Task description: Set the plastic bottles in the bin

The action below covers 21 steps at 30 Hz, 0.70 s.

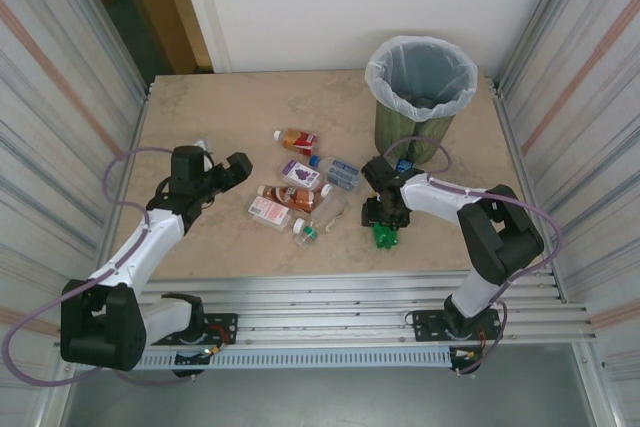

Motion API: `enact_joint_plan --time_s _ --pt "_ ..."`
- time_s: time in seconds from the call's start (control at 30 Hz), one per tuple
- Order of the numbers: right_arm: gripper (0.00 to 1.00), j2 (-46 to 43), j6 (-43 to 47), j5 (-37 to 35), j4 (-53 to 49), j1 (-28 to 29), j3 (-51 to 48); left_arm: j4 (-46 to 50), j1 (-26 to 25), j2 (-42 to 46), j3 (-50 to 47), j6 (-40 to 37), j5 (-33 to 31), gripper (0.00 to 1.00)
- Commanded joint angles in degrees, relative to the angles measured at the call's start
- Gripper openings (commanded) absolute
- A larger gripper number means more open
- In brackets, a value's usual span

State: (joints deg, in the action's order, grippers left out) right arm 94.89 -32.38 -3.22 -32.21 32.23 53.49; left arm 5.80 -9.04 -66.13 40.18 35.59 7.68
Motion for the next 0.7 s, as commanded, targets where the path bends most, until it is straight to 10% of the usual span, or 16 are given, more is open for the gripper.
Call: enact_joint_plan --time_s 0.0,0.67 --pt "0.51 -2.01 -0.27 -1.56 -1.96 -0.32 0.28 -0.12 0.20 -0.24 1.63 -1.23 -0.30 0.99" --pt "0.32 -16.31 2.35 -7.98 -14.30 5.16 16.49 -0.42 0.17 -0.14 2.36 -3.30 -3.05 0.99"
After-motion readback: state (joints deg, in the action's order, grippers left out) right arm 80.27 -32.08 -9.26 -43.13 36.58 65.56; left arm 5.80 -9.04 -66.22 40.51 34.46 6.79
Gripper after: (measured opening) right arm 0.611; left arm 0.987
